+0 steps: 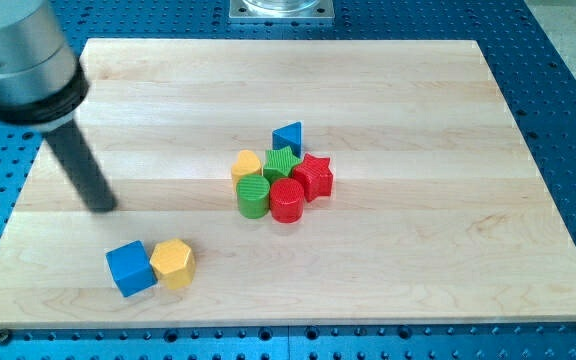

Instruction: Move the heart to the bottom left of the green circle

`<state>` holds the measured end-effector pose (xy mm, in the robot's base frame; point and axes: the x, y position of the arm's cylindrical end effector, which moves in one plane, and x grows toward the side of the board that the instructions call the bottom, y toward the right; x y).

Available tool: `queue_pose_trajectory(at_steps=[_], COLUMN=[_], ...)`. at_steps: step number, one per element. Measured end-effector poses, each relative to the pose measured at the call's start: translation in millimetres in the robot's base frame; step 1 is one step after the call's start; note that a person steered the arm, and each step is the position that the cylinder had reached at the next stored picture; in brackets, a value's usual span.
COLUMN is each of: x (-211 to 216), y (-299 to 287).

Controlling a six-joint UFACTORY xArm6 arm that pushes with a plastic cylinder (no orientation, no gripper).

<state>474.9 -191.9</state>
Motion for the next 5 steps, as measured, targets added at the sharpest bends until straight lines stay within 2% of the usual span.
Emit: queue_pose_trajectory(at_steps=[1, 3, 5], x=[-58.1, -61.6, -60.9], y=[54.9, 174.1, 179.2])
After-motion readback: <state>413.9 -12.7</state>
